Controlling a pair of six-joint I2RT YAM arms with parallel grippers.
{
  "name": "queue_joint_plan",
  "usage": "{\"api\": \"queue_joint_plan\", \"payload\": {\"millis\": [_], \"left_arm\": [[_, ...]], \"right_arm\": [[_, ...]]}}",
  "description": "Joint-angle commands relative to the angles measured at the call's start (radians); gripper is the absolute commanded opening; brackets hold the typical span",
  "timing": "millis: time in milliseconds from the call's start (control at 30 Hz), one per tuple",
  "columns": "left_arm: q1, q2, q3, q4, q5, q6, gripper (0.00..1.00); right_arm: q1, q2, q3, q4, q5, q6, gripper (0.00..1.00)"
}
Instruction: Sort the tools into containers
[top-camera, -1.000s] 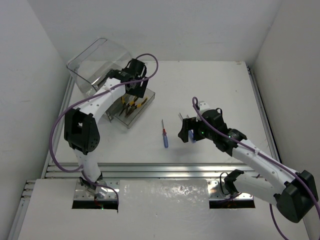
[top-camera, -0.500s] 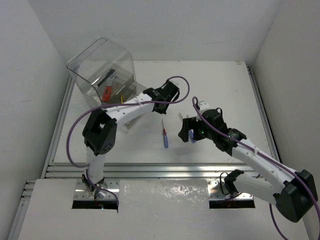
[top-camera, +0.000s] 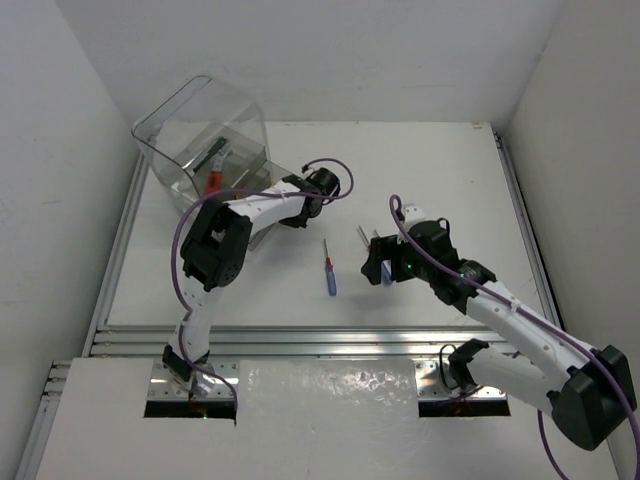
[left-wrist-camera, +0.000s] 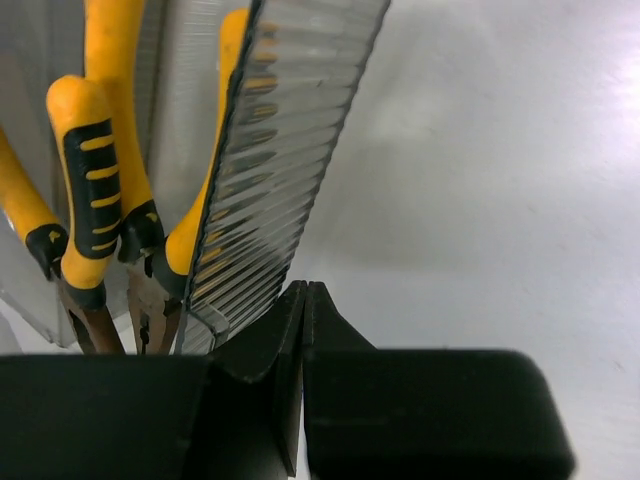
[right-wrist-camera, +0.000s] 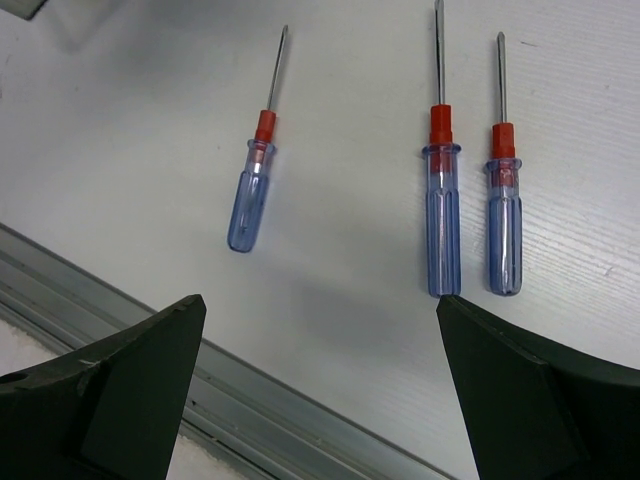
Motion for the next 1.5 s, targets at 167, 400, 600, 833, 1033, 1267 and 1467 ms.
{"api": "queue_joint_plan", "payload": {"millis": [167,400,600,833,1033,1267,1467], "left_arm": [[0.119,-0.021,0.107,-0.029,-0.091,0.026,0.00],[0.174,0.036,0.175,-0.046,-0.116,0.062,0.00],[0.202,0.088,0.241,-0.063,-0.154,0.089,0.00],[0.226,0.122,0.279,-0.084,-0.202,0.105,0.00],[0.226,0.151,0.299,-0.097,-0.219,0.104,0.00],[0.225,0.162,0.323,-0.127,-0.266,0.098,0.00],[0.150,0.125,0.307,-0.135,-0.255,0.089,0.27]], "right_arm": [[-0.008,0.018,-0.009,0.070,-0.016,-0.008,0.99],[-0.008,0.041,-0.009,0.084,-0.041,-0.002,0.99],[-0.008,0.049,-0.015,0.093,-0.058,-0.001,0.99],[-0.008,0.053,-0.017,0.096,-0.078,0.001,0.99],[-0.008,0.050,-0.018,0.095,-0.076,-0.002,0.99],[-0.008,0.049,-0.018,0.090,-0.078,-0.007,0.99],[-0.008,0.052,-0.018,0.099,-0.092,-0.001,0.99]]}}
